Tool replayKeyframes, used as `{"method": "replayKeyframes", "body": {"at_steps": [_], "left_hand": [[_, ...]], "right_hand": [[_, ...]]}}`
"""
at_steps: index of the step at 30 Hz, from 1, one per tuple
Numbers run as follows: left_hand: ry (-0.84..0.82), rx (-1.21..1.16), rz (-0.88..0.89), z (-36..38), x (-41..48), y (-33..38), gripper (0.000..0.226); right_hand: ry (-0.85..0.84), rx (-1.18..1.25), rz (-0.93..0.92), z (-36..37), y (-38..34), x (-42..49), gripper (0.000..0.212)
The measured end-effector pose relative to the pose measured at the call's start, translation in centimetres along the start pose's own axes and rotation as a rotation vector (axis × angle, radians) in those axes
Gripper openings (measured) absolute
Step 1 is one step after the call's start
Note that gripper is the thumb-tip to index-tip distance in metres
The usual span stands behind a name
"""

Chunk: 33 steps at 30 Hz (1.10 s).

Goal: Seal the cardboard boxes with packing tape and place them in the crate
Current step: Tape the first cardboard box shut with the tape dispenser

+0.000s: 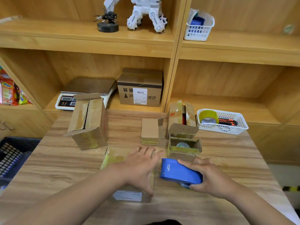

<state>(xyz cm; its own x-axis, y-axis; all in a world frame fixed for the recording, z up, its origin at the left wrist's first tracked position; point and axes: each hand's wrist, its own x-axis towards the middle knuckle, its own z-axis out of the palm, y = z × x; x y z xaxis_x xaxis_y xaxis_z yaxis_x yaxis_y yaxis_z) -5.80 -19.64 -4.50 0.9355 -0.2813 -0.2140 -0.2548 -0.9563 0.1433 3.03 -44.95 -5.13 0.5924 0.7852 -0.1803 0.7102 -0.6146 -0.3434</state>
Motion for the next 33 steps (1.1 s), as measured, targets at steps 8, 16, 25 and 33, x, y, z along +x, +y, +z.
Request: {"method": "replayKeyframes", "body": {"at_steps": [8,16,25,33], "left_hand": [[0.170,-0.341,0.091,-1.2,-1.4,-0.6,0.126],[0.022,-0.566,-0.060,-0.9,-4.8,-3.9,0.126],[-0.041,-0.622,-0.200,1.2,-7.2,-10.1,0.130],[0.053,-0.447,-0.296,4.3,-7.8,-12.6,0.120]], "right_hand": [[0.020,0.094,0.023,-6.8,-0.9,-3.1,0.076],[-0.078,0.021,-0.022,-5.6,-4.6,0.7,0.073],[-0.060,-0.093,-0.099,-2.8,-9.9,6.8,0.076],[-0.128,-0.128,-0.138,-1.6,-13.7,10.2,0.082]]}}
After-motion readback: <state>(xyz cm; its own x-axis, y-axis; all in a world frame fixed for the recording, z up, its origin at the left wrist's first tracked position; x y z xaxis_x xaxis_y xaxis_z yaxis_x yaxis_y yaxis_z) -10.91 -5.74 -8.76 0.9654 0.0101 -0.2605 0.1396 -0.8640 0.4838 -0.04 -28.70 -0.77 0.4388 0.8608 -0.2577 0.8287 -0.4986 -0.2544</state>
